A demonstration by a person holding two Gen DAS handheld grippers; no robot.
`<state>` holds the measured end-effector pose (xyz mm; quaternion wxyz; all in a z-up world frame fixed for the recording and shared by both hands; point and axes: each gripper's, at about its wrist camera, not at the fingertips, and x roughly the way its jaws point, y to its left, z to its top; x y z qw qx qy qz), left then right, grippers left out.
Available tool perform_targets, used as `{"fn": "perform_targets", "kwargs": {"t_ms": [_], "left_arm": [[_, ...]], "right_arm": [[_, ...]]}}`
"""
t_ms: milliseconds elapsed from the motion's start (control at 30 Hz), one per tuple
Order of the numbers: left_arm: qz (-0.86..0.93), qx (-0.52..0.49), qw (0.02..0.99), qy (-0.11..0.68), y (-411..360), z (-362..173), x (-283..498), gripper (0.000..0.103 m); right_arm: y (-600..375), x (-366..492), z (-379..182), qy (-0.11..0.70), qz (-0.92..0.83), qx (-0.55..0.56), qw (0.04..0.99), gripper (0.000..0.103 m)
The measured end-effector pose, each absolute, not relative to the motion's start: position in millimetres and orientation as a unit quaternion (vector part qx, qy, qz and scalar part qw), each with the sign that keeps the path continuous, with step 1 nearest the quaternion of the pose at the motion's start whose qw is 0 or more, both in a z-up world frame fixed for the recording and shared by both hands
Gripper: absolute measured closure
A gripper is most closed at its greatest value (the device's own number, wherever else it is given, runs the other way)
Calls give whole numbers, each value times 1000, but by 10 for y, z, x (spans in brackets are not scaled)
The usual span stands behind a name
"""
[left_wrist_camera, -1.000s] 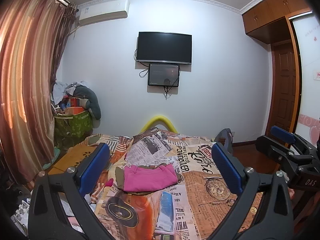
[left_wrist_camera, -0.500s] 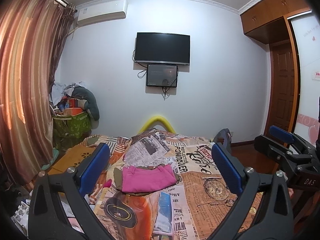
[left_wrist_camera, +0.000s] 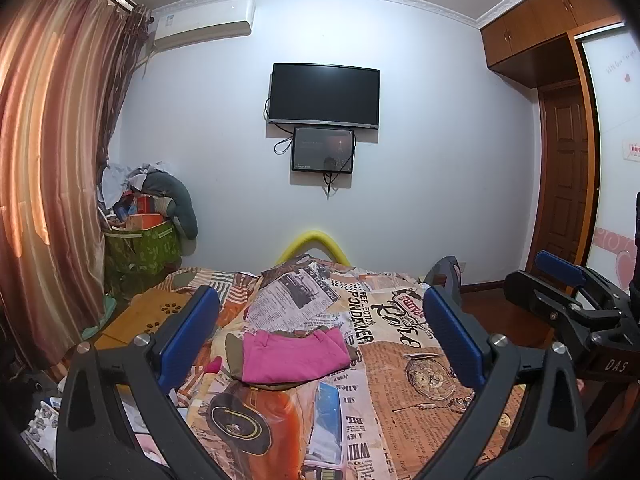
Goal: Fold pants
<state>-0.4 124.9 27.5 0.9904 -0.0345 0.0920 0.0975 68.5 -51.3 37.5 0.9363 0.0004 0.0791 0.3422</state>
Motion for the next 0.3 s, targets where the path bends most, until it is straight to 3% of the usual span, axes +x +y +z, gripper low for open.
{"fn": "perform_targets", "kwargs": {"t_ms": [300], "left_arm": [[92, -29, 991, 96, 1240, 254, 1, 0]], "right_arm": [[-520, 688, 360, 81, 344, 1, 935, 0]]}}
